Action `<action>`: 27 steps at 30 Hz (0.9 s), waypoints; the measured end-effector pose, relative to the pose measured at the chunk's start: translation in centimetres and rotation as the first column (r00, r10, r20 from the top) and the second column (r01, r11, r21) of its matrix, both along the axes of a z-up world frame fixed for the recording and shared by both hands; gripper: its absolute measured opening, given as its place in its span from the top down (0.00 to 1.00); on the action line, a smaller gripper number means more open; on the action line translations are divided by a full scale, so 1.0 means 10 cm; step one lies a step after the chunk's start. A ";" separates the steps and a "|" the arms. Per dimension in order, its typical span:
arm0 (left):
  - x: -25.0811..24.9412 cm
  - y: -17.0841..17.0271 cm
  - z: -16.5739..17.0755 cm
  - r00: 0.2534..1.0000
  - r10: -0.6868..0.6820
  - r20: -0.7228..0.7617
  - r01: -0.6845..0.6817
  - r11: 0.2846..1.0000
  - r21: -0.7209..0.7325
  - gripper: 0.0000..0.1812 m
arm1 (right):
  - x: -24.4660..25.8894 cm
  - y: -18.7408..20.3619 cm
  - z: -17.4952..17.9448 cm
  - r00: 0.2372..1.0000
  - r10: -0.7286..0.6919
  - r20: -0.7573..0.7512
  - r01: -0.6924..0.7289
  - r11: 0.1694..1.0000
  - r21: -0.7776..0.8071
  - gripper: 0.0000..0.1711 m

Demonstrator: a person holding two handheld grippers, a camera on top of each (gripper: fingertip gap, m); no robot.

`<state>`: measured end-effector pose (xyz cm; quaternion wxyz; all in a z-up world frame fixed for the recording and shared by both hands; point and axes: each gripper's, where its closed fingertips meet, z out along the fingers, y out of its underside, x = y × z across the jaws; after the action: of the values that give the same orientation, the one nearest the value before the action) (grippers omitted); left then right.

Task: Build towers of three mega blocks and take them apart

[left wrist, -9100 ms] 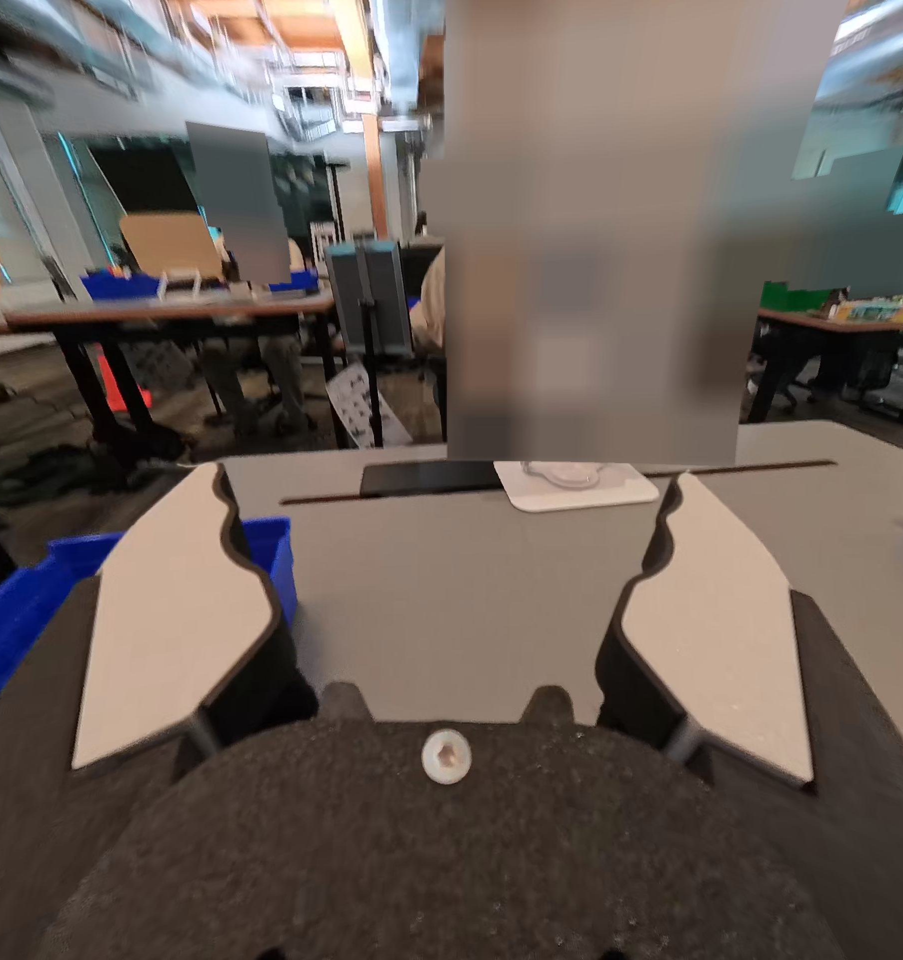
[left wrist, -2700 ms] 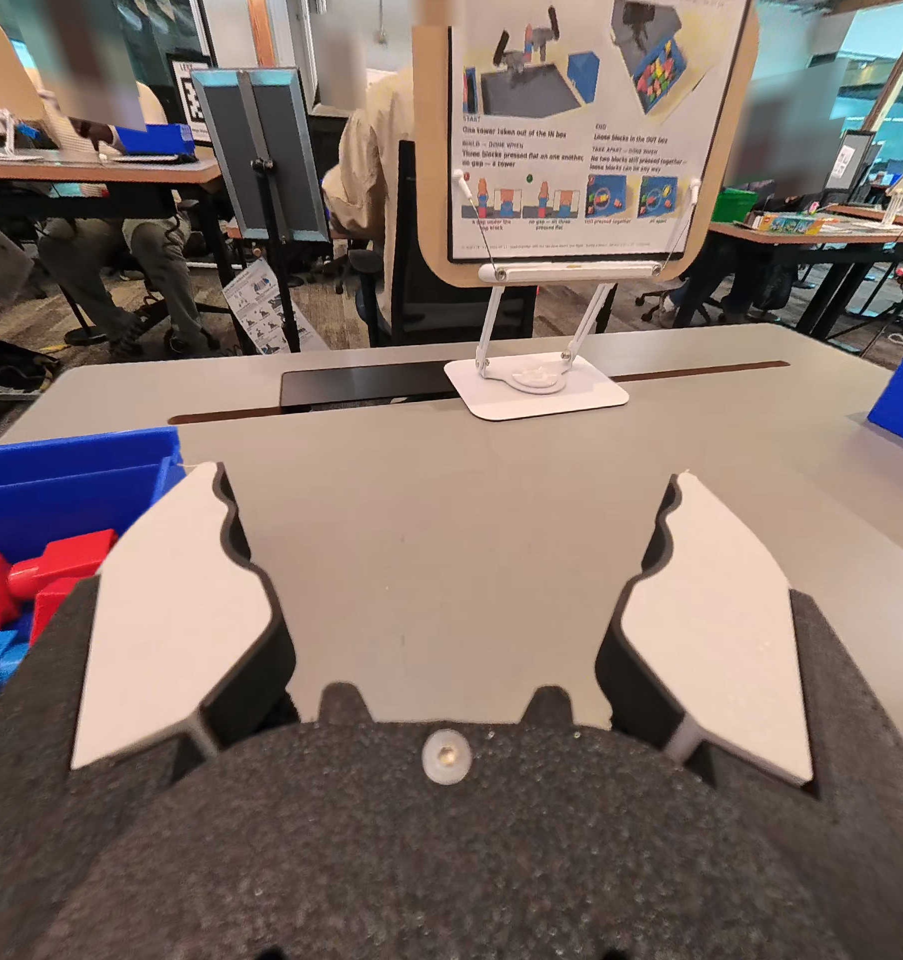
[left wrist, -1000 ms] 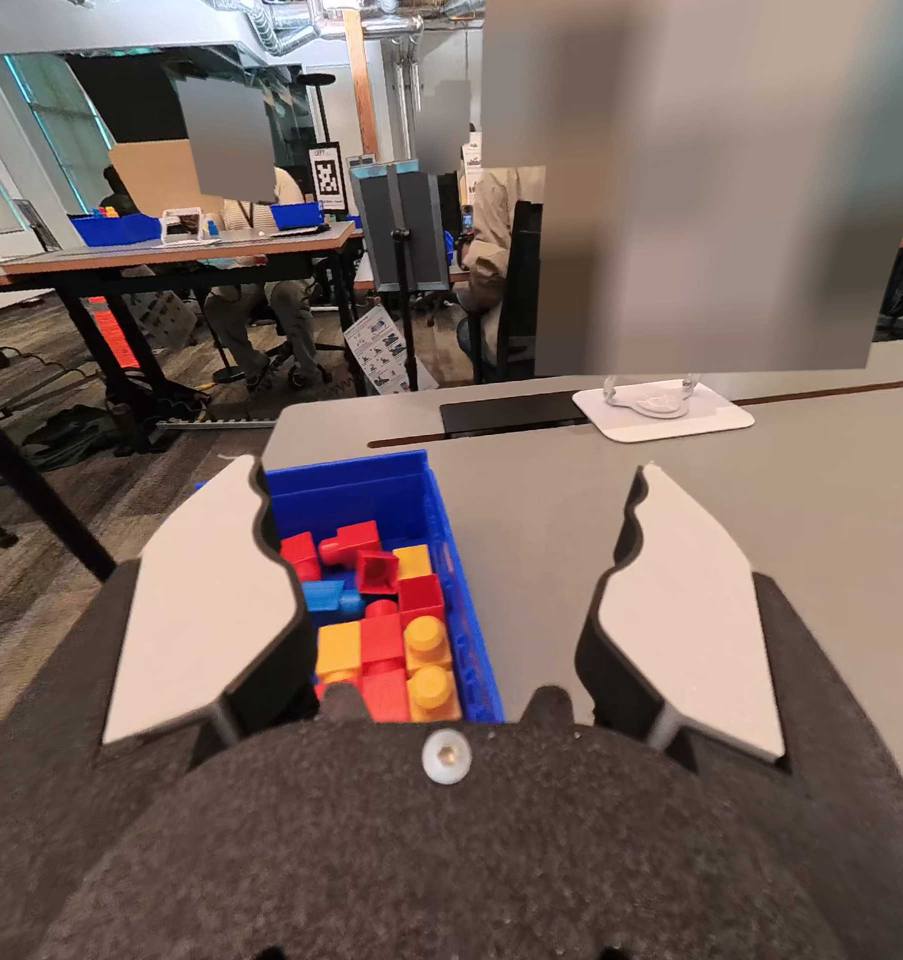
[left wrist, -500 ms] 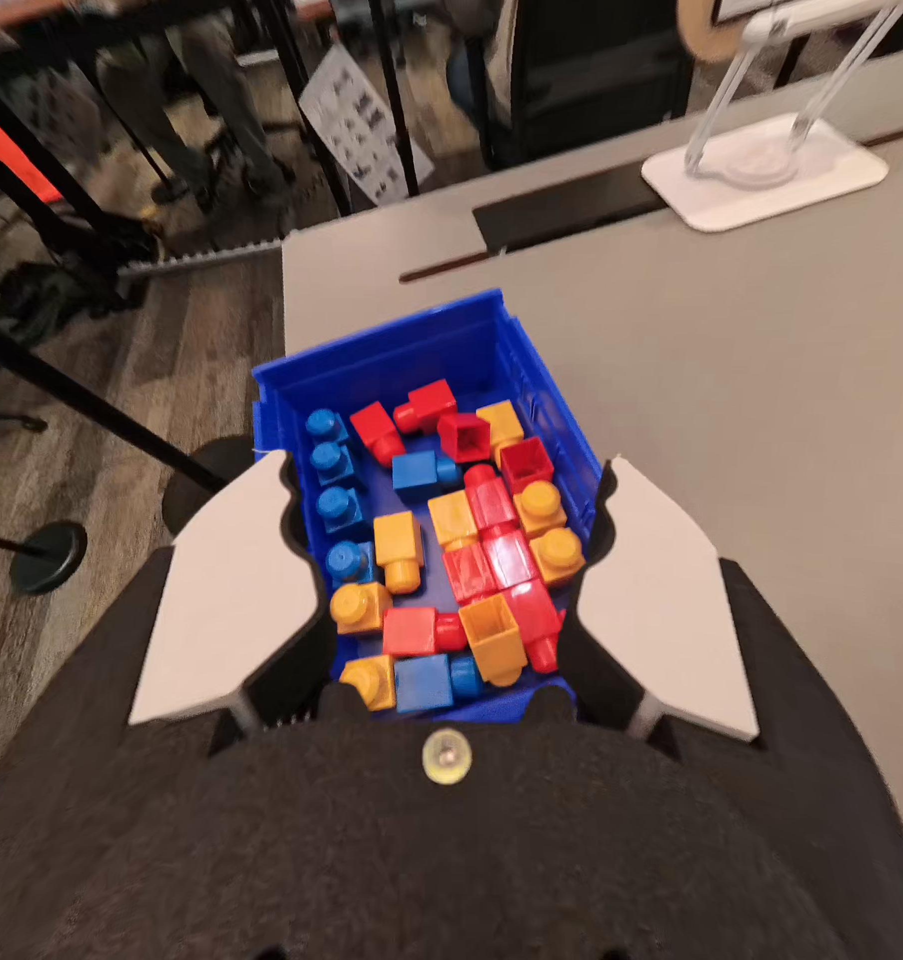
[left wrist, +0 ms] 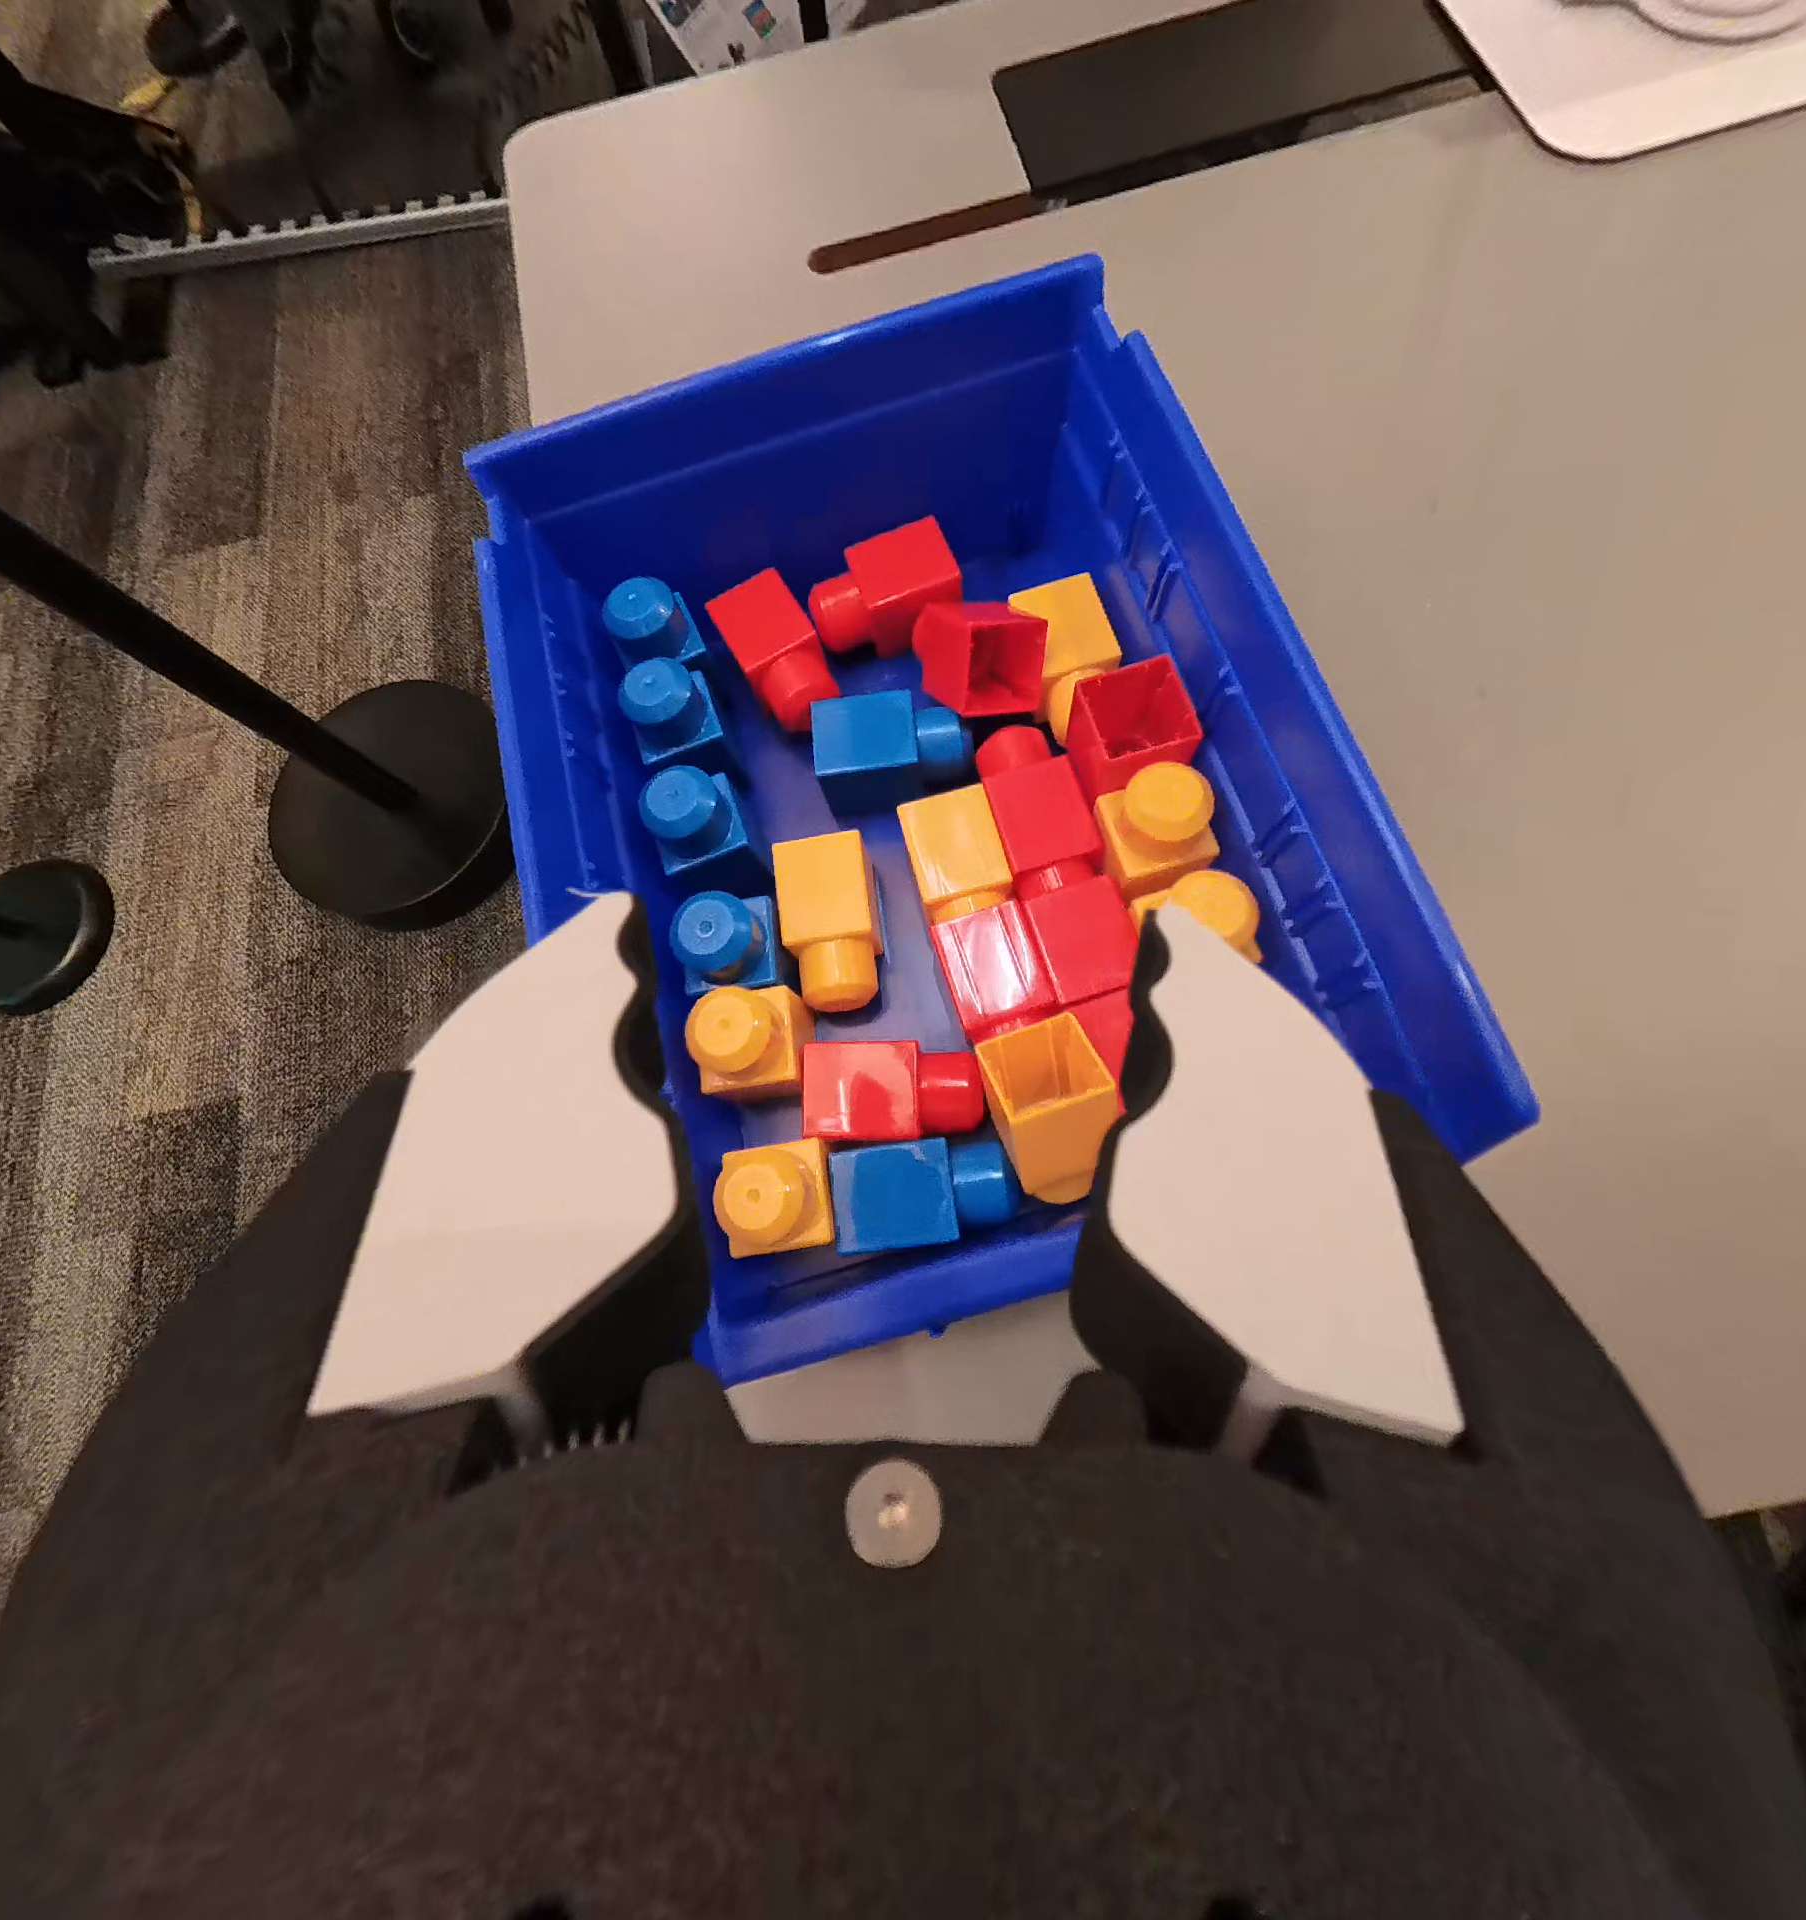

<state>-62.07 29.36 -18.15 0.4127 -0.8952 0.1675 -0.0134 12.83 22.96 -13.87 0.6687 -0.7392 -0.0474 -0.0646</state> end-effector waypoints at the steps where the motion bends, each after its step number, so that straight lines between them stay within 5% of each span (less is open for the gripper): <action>1: -0.01 0.02 -0.03 1.000 -0.012 -0.014 0.011 1.000 -0.018 0.54 | 0.00 -0.01 0.01 1.000 -0.001 0.001 0.001 1.000 0.002 0.29; 9: -0.07 0.24 -0.21 0.976 -0.179 -0.125 0.153 0.969 -0.195 0.67 | 0.06 -0.05 0.03 1.000 -0.009 0.004 0.009 1.000 0.003 0.30; 15: -0.14 0.27 -0.40 0.904 -0.386 -0.182 0.296 0.875 -0.384 0.70 | 0.07 -0.05 0.03 1.000 -0.012 0.014 0.012 1.000 -0.004 0.30; 27: -0.35 0.41 -0.67 0.920 -0.318 -0.229 0.155 0.833 -0.532 0.76 | 0.10 -0.05 0.02 0.999 -0.019 0.026 0.019 1.000 -0.014 0.30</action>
<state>-65.62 33.44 -24.86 0.1284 -0.9343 0.3311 0.0315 13.79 22.44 -13.68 0.6621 -0.7435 -0.0495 -0.0801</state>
